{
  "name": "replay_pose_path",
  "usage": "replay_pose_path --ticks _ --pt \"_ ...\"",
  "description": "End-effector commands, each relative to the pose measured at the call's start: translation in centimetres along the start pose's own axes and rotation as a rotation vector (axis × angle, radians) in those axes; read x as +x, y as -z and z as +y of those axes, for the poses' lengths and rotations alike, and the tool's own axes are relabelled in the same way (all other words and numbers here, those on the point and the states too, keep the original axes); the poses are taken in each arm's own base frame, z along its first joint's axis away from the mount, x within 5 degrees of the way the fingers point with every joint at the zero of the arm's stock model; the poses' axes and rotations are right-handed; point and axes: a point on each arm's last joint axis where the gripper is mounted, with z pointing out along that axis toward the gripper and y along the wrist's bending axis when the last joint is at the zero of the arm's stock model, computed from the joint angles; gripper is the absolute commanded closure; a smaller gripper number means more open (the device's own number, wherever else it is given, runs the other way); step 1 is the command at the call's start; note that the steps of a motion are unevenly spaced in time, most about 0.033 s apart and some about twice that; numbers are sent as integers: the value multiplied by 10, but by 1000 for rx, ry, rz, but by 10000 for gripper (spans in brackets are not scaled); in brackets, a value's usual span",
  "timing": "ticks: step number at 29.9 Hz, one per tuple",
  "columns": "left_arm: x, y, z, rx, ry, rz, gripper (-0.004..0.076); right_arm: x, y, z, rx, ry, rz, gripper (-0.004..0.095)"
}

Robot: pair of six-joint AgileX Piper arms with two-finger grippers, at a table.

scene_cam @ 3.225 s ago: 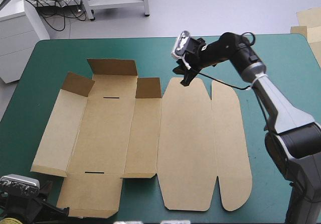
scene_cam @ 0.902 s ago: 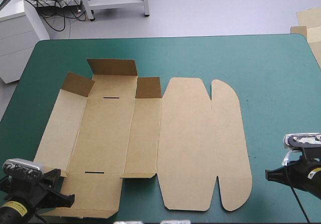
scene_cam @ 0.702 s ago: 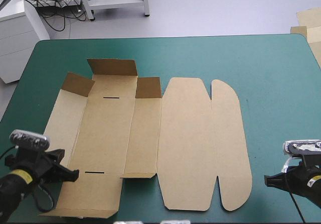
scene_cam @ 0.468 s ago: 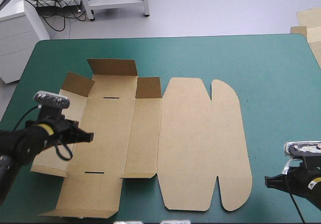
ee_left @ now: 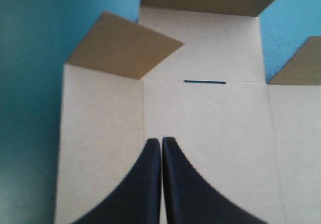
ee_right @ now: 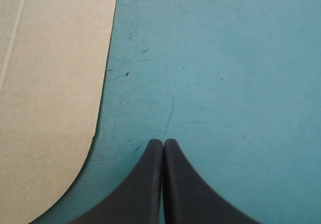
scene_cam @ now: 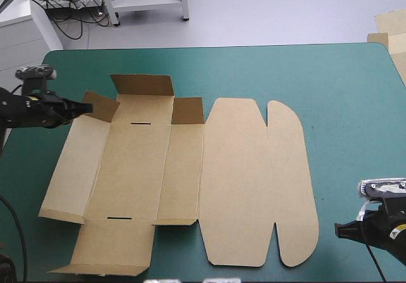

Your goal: Fold the box

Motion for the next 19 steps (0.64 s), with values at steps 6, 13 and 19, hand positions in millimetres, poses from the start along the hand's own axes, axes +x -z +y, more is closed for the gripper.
replay_pose_path --ticks 6,13,19 --pt "12 56 72 -27 149 -39 734 -11 5 -2 20 6 -86 928" --pt "23 67 89 -58 195 -4 734 -11 5 -2 21 6 -90 928" --pt "23 67 91 -83 184 -4 732 -12 5 -1 9 -1 -96 928"
